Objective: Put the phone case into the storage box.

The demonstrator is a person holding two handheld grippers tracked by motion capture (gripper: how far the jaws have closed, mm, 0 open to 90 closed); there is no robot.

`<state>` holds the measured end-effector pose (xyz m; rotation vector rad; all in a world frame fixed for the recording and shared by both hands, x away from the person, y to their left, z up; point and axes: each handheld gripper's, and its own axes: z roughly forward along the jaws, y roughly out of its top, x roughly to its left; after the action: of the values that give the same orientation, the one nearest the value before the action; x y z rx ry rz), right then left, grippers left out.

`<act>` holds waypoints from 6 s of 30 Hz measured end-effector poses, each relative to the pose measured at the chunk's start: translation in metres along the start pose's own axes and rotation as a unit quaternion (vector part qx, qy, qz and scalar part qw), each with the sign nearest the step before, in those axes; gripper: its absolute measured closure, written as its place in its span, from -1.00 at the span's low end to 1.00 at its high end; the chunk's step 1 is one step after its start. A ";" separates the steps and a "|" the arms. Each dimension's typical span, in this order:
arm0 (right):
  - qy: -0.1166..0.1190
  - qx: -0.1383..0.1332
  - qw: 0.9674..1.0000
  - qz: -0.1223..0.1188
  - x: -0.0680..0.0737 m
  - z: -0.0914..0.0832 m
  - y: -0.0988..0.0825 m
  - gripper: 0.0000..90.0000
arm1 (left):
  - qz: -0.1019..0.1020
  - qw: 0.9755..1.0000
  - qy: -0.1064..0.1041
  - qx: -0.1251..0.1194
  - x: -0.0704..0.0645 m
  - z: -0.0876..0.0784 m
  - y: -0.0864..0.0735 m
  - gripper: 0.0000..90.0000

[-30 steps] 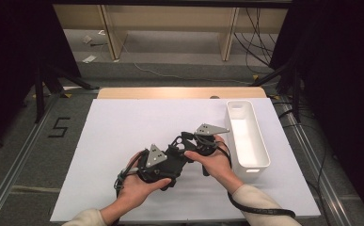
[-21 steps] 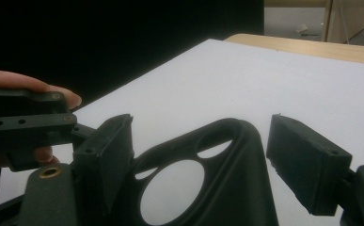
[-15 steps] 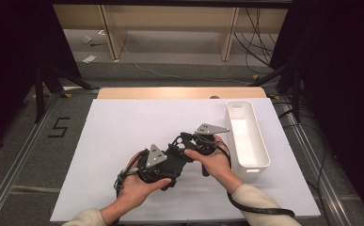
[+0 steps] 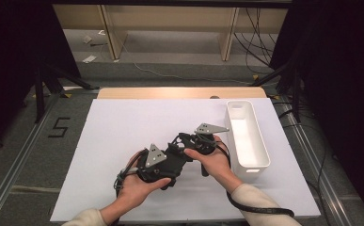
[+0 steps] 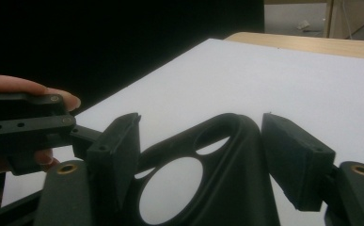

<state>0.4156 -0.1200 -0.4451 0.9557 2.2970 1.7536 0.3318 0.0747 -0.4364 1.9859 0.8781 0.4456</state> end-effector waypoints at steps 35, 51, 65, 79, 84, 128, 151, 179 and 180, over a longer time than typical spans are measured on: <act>0.029 -0.031 0.999 -0.028 0.010 -0.034 0.038 0.72 | 0.026 0.999 -0.011 -0.045 0.009 -0.004 0.000 -0.45; 0.055 0.009 0.994 -0.096 0.012 -0.042 0.051 0.72 | 0.043 0.997 -0.048 -0.051 0.025 0.000 -0.004 -0.40; 0.095 0.034 0.985 -0.138 0.019 -0.043 0.056 0.72 | 0.075 0.991 -0.101 -0.053 0.025 0.005 -0.007 -0.28; 0.147 0.046 0.976 -0.151 0.028 -0.039 0.056 0.72 | 0.084 0.982 -0.158 -0.061 0.027 0.008 -0.008 0.12; 0.171 0.045 0.973 -0.151 0.030 -0.039 0.057 0.72 | 0.085 0.979 -0.178 -0.060 0.026 0.007 -0.008 0.33; 0.123 -0.028 0.984 -0.127 0.018 -0.047 0.061 -0.65 | 0.019 0.993 -0.112 -0.045 0.038 -0.010 0.001 0.78; 0.017 -0.038 0.993 -0.114 0.016 -0.031 0.044 -0.99 | -0.051 0.997 0.000 -0.049 0.053 -0.016 0.000 0.78; -0.040 -0.063 0.991 -0.109 0.039 -0.008 0.037 -0.97 | -0.043 0.998 -0.021 -0.042 0.028 0.002 0.007 0.78; -0.042 -0.063 0.991 -0.110 0.039 -0.008 0.037 -0.97 | -0.042 0.998 -0.022 -0.042 0.027 0.002 0.008 0.78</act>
<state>0.3965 -0.1006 -0.3978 0.7109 2.1196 1.7086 0.3551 0.0905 -0.4320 1.8667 0.8979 0.3833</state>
